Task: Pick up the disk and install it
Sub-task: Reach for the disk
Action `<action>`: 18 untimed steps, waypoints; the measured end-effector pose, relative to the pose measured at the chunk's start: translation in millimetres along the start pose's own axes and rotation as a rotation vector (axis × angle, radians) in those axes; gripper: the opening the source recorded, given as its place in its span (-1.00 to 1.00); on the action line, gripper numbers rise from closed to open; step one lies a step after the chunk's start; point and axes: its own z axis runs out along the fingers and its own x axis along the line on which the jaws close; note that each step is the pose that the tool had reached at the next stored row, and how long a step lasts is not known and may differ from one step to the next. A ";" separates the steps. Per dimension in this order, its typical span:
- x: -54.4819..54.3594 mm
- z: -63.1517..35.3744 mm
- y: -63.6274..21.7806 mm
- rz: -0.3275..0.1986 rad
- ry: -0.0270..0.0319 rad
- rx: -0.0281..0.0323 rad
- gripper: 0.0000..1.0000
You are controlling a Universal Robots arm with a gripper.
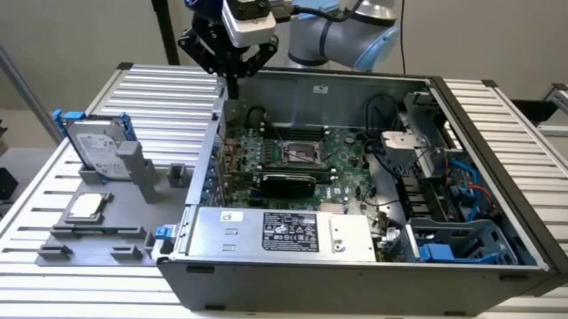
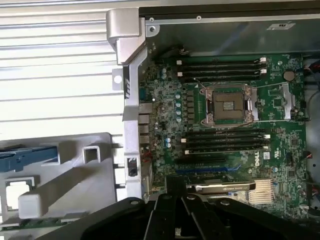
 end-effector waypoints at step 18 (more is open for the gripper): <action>82.4 2.2 3.2 0.000 -0.0001 -0.0001 -1.00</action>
